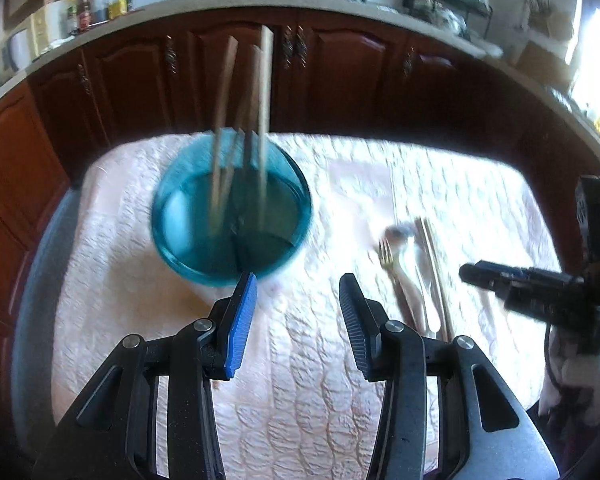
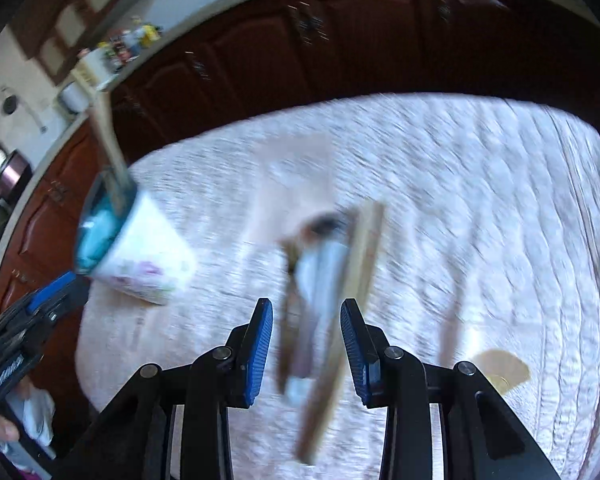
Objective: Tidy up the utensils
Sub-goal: 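Open both tools and move them back toward the cutlery on the placemat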
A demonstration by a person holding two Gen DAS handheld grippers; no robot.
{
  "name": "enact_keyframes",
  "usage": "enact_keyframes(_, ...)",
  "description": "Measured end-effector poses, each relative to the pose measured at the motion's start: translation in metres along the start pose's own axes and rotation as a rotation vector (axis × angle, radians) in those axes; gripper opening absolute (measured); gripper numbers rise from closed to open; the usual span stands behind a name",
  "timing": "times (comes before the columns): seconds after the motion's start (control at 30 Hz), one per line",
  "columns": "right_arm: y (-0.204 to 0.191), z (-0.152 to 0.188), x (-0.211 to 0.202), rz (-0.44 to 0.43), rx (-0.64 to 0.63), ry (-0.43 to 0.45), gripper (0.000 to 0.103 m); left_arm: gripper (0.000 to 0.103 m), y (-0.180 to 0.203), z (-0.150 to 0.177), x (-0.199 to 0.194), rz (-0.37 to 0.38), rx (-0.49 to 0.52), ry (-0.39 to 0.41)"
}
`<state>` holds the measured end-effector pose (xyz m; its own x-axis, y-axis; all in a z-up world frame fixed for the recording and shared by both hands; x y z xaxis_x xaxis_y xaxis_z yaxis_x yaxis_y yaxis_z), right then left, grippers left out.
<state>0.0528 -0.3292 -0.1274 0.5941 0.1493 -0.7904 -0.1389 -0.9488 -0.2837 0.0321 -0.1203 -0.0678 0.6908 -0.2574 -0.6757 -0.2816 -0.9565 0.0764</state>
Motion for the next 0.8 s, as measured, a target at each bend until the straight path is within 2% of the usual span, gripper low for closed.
enact_keyframes(0.2, 0.026, 0.009, 0.017, 0.005, 0.046, -0.022, 0.033, 0.042, 0.028, 0.016, 0.022, 0.015, 0.06, -0.051)
enact_keyframes(0.4, 0.01, -0.001, 0.036, -0.044, 0.002, -0.027, 0.025, 0.042, 0.042, 0.022, 0.037, 0.039, 0.065, -0.089)
enact_keyframes(0.8, 0.004, -0.014, 0.102, -0.039, 0.026, -0.096, 0.005, 0.042, 0.046, 0.037, 0.049, 0.046, 0.079, -0.141)
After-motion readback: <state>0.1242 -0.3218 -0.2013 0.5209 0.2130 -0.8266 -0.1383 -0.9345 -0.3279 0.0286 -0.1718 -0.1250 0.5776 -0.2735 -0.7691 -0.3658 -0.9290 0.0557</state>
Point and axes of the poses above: each gripper's, at about its wrist camera, not at the fingertips, and x roughly the way its jaws point, y to its right, z to its underside, the point moved 9 cm from there along x, roughly the way its jaws point, and after that the axes turned 8 degrees about y, right-handed, at the moved point
